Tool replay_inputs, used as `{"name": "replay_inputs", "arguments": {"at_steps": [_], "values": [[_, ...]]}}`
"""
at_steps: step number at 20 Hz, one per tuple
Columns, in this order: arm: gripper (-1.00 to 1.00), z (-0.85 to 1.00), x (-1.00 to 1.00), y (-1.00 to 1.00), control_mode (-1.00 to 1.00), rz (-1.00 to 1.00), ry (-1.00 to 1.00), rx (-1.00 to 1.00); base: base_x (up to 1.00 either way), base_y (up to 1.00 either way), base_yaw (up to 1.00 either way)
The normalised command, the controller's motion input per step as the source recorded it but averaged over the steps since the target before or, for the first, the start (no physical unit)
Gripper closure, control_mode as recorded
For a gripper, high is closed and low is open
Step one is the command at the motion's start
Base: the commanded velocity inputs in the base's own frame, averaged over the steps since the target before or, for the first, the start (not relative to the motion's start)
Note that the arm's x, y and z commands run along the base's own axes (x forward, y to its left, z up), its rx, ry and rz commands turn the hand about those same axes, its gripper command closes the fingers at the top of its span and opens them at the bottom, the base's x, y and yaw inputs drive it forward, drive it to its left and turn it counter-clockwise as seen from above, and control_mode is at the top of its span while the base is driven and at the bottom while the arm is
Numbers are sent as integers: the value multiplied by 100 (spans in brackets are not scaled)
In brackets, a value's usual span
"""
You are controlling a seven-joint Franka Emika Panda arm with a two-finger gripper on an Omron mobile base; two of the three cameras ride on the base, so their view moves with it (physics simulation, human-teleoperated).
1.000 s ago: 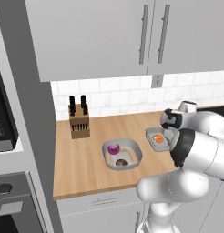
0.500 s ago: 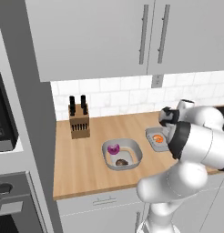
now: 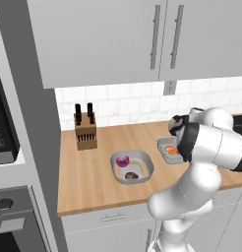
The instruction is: Take the meat container that has the shrimp and place it on the second highest rack of the freezer. Then take the vegetable container that has the onion and mushroom and place it on the highest rack of the freezer.
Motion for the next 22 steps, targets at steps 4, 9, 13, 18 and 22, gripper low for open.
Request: {"name": "replay_inputs", "arguments": {"at_steps": [4,9,13,18,22], "values": [[-100,-16,-13,0,-100,0,0,0,0,0,0],[-100,-8,0,6,-100,0,0,0,0,0,0],[-100,-16,4,6,-100,0,0,0,0,0,0],[-100,-32,1,1,-100,-1,0,0,0,0,0],[-100,-10,7,4,-100,-1,0,0,0,0,0]]}}
